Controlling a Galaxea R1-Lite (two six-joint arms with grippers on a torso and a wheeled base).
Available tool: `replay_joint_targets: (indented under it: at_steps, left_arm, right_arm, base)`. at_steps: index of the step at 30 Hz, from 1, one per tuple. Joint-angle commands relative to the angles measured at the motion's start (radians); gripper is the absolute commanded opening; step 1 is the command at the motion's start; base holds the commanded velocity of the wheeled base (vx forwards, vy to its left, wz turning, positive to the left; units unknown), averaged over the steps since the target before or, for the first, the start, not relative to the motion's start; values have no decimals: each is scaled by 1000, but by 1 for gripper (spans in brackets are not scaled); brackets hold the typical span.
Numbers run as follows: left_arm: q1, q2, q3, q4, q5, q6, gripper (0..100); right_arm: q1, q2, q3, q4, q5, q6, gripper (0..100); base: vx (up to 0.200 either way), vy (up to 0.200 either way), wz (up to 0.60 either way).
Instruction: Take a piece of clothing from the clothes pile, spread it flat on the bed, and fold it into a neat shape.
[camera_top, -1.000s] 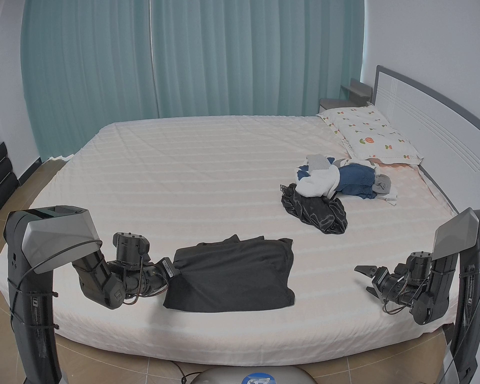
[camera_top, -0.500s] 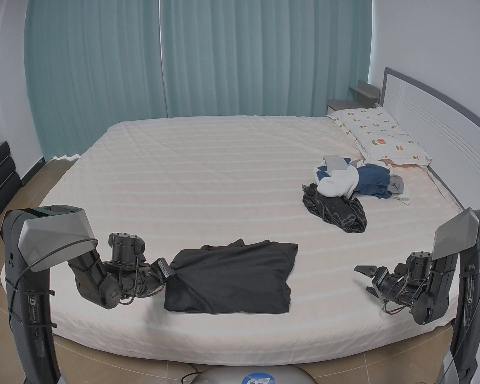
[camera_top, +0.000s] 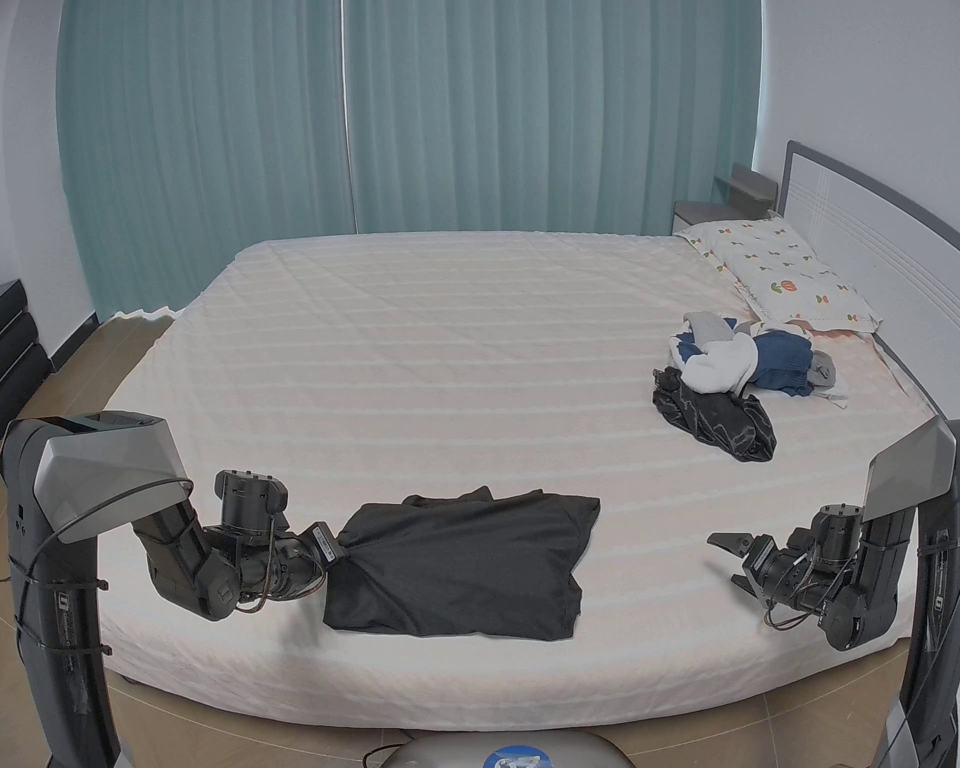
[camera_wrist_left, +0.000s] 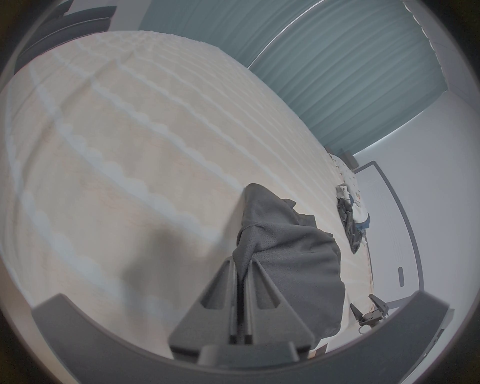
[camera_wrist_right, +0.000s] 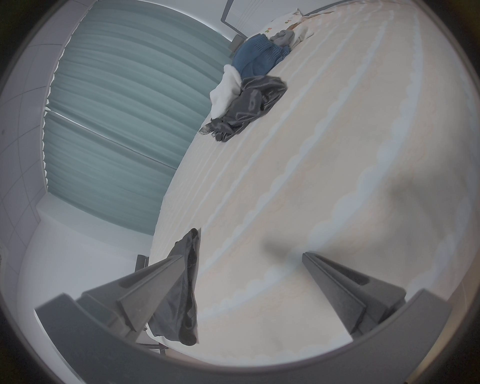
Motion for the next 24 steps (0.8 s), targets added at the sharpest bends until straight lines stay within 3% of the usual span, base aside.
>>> replay_joint_targets:
  at_steps: [1,9,16,17,24]
  left_arm:
    - [0,-8,0,17,0,0,0]
    - [-8,-20,22,24,0,2,0]
    - [-15,-25,57,12,-1,9,0]
    - [-15,-25,57,12,-1,9,100]
    - [-9,-79,42,15,-1,9,100]
  right_arm:
    - [0,2,0,-13,0,0,100]
    - [0,2,0,-13,0,0,100]
    - [0,2,-3,-13,-1,0,100]
    - [0,2,-3,-13,-1,0,100]
    - [32,2,-23,-11,-49,-63,100]
  base:
    - [0,200,0]
    - [0,200,0]
    - [0,0,0]
    - [0,0,0]
    - [0,0,0]
